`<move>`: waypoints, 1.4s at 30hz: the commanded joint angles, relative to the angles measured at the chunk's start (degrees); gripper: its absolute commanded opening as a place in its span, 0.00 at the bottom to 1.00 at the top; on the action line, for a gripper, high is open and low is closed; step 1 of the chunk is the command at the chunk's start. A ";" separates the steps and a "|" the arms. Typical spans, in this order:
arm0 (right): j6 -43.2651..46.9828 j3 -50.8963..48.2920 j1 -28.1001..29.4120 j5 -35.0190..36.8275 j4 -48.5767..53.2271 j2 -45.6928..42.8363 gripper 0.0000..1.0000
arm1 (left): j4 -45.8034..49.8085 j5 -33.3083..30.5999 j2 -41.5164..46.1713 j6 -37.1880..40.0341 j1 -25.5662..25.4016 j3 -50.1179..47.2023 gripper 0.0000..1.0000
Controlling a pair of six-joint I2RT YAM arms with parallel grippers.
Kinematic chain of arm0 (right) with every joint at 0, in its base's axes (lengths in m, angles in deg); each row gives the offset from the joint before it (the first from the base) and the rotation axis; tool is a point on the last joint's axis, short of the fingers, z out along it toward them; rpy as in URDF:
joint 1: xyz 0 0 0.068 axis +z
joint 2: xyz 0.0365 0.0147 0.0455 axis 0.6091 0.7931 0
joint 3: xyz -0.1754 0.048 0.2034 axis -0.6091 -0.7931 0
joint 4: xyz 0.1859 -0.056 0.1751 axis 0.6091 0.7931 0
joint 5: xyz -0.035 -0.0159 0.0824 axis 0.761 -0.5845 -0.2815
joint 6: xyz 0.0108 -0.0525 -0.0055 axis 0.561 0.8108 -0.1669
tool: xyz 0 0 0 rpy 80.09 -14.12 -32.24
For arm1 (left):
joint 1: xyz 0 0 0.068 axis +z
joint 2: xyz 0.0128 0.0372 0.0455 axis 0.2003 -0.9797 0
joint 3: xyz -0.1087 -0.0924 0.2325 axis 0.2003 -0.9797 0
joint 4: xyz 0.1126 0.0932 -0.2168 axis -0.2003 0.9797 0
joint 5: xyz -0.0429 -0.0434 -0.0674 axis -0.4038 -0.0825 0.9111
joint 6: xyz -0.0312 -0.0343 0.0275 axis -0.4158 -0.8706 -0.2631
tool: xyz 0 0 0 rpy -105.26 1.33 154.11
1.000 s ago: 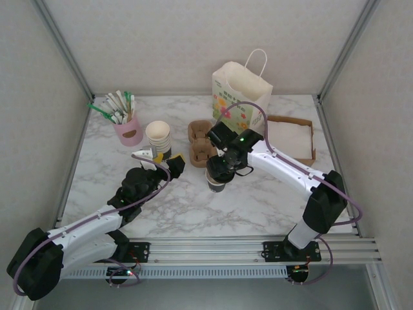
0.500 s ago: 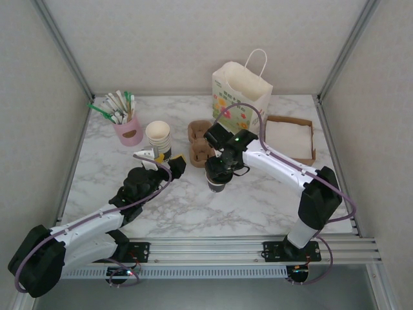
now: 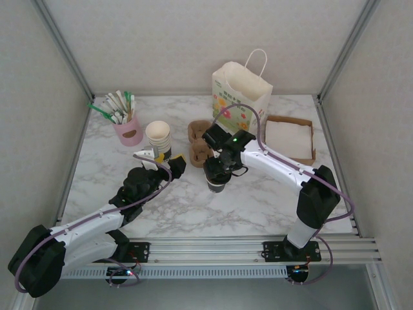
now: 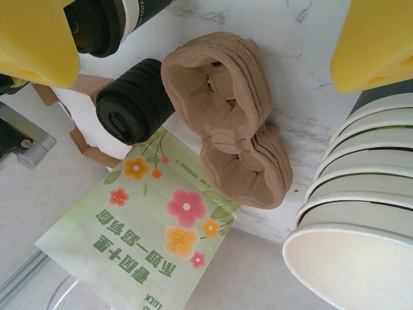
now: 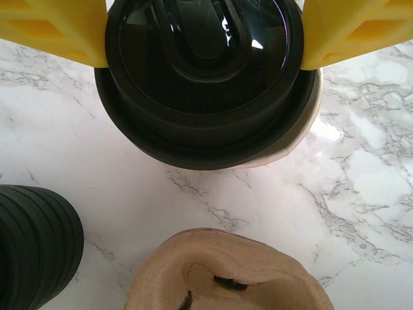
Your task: Pack the takeout coffee
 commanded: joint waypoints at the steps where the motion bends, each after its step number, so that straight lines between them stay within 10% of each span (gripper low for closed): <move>1: 0.06 1.96 0.92 -0.04 0.79 1.28 0.71 | -1.48 -0.61 -0.24 1.09 -0.41 0.65 1.00; 42: 0.86 2.55 3.31 2.76 0.51 -0.14 0.71 | -1.76 -0.71 -0.33 1.11 -0.39 0.43 1.00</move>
